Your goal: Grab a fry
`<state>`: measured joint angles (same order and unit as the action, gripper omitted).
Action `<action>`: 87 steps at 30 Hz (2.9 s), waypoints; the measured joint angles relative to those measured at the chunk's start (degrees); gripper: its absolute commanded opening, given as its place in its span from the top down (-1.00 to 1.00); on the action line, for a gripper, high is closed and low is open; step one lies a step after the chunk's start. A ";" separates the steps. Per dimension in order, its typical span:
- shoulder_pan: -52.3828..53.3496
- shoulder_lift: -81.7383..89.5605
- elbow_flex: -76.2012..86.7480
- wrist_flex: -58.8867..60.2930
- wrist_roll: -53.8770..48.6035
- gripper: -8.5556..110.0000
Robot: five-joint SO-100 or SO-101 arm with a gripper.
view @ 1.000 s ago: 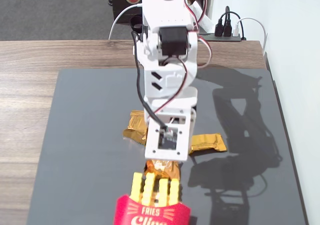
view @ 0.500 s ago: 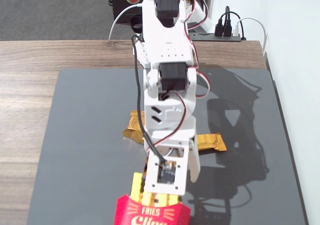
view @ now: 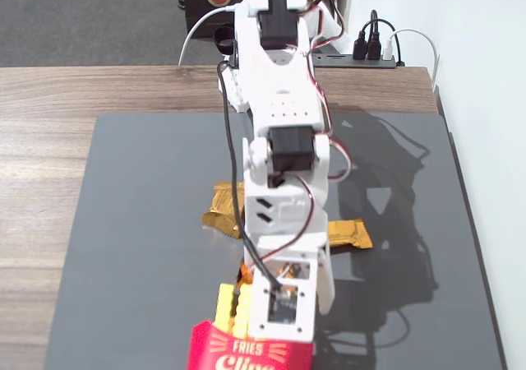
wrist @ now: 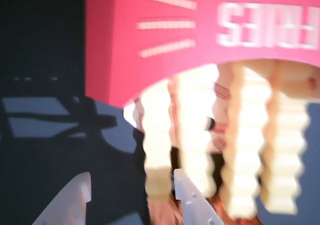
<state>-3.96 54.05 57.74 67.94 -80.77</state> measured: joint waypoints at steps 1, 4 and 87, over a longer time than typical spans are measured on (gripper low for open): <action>0.00 -0.35 -0.18 -0.18 0.00 0.48; -0.09 -1.76 -1.49 -0.18 0.35 0.49; 8.70 69.17 42.45 28.56 -8.70 0.85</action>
<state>4.75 123.22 100.20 96.50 -89.47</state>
